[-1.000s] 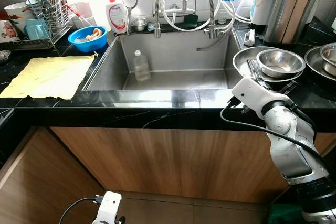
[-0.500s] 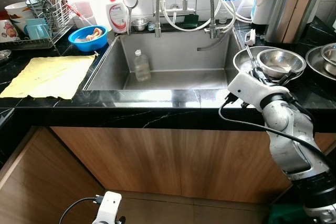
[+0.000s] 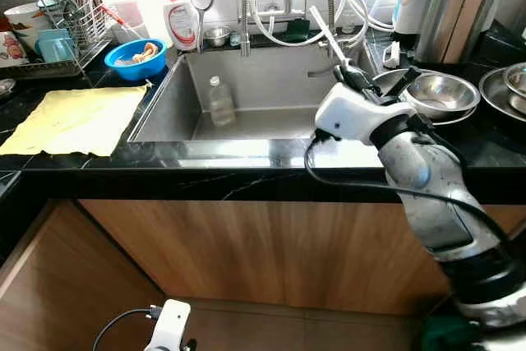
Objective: Kitchen organization
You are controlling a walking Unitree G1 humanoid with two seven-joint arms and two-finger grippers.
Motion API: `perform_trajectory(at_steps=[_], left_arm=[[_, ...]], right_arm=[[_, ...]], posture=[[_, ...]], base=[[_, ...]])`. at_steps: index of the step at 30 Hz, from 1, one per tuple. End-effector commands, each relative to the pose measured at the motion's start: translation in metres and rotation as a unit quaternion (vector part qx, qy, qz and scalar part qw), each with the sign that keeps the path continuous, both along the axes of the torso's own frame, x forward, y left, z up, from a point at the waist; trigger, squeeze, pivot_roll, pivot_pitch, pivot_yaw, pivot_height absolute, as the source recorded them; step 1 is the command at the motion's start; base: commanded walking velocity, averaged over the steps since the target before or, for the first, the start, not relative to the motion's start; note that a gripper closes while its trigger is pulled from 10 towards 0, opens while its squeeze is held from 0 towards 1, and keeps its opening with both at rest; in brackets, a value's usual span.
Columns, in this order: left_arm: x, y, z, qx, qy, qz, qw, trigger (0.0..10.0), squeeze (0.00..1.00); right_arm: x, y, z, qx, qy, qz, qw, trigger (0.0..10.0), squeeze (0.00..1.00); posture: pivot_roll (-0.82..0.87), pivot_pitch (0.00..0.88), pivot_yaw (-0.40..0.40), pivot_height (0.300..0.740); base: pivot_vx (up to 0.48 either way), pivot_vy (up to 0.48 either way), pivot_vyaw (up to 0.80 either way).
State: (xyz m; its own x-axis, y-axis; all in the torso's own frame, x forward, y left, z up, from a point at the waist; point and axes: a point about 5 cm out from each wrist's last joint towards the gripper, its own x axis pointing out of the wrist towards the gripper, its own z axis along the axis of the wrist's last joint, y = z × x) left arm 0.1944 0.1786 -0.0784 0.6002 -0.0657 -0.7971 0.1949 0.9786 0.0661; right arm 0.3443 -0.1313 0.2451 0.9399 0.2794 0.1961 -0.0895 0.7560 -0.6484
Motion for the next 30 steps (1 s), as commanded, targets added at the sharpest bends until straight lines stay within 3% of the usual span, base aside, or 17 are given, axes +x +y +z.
perform_trajectory(at_steps=[1, 2, 3, 7, 11, 15, 20, 22, 24, 25, 29, 30], left_arm=[[-0.006, 0.006, -0.003, 0.01, 0.015, -0.004, 1.0, 10.0, 0.0], [-0.006, 0.006, -0.003, 0.01, 0.015, -0.004, 1.0, 10.0, 0.0], [-0.006, 0.005, -0.003, 0.01, 0.016, -0.004, 1.0, 10.0, 0.0], [-0.006, 0.004, -0.003, 0.009, 0.016, -0.003, 1.0, 10.0, 0.0], [-0.006, 0.004, -0.003, 0.007, 0.015, -0.001, 1.0, 10.0, 0.0], [-0.006, 0.004, -0.003, 0.007, 0.015, 0.001, 1.0, 10.0, 0.0], [-0.005, 0.004, -0.002, 0.009, 0.009, 0.009, 1.0, 10.0, 0.0], [-0.005, 0.005, -0.002, 0.013, 0.007, 0.012, 1.0, 10.0, 0.0], [-0.005, 0.006, -0.002, 0.015, 0.007, 0.013, 1.0, 10.0, 0.0], [-0.005, 0.008, -0.002, 0.017, 0.006, 0.024, 1.0, 10.0, 0.0], [-0.005, 0.011, -0.002, 0.016, -0.006, 0.077, 0.997, 10.0, 0.0], [-0.007, 0.014, -0.002, 0.018, -0.02, 0.125, 0.992, 10.0, 0.0]], right_arm=[[0.005, 0.0, -0.011, 0.049, 0.041, 0.016, 0.998, 10.0, 0.0], [0.005, 0.0, -0.011, 0.049, 0.041, 0.016, 0.998, 10.0, 0.0], [0.009, 0.003, -0.022, 0.077, 0.079, 0.026, 0.994, 10.0, 0.0], [0.014, 0.0, -0.034, 0.117, 0.109, 0.019, 0.987, 10.0, 0.0], [0.025, -0.008, -0.044, 0.189, 0.156, 0.004, 0.97, 10.0, 0.0], [0.037, -0.016, -0.049, 0.187, 0.176, -0.013, 0.967, 10.0, 0.0], [0.04, -0.015, -0.039, 0.197, 0.146, -0.006, 0.969, 10.0, 0.0], [0.037, -0.012, -0.028, 0.173, 0.099, -0.004, 0.98, 10.0, 0.0], [0.034, -0.007, -0.021, 0.178, 0.073, 0.006, 0.981, 10.0, 0.0], [0.028, 0.0, -0.015, 0.2, 0.06, 0.028, 0.978, 10.0, 0.0], [0.019, 0.004, -0.015, 0.2, 0.053, 0.042, 0.977, 10.0, 0.0], [0.012, 0.005, -0.018, 0.192, 0.05, 0.044, 0.979, 10.0, 0.0]], posture=[[-0.2, 0.0, 0.131, 0.74], [-0.2, 0.0, 0.131, 0.74], [-0.2, 0.0, 0.13, 0.74], [-0.19, 0.0, 0.127, 0.74], [-0.19, 0.0, 0.123, 0.74], [-0.19, 0.0, 0.117, 0.74], [-0.19, 0.0, 0.115, 0.74], [-0.19, 0.0, 0.114, 0.74], [-0.2, 0.0, 0.115, 0.74], [-0.2, 0.0, 0.115, 0.74], [-0.2, 0.0, 0.114, 0.74], [-0.2, 0.0, 0.117, 0.74]], base=[[0.0, 0.0, 0.0], [0.0, 0.0, 0.0], [0.0, 0.0, 0.0], [0.0, 0.0, 0.0], [0.0, 0.0, 0.0], [0.0, 0.0, 0.0], [0.0, 0.0, 0.0], [0.0, 0.0, 0.0], [0.0, 0.0, 0.0], [0.0, 0.0, 0.0], [0.0, 0.0, 0.0], [0.0, 0.0, 0.0]])
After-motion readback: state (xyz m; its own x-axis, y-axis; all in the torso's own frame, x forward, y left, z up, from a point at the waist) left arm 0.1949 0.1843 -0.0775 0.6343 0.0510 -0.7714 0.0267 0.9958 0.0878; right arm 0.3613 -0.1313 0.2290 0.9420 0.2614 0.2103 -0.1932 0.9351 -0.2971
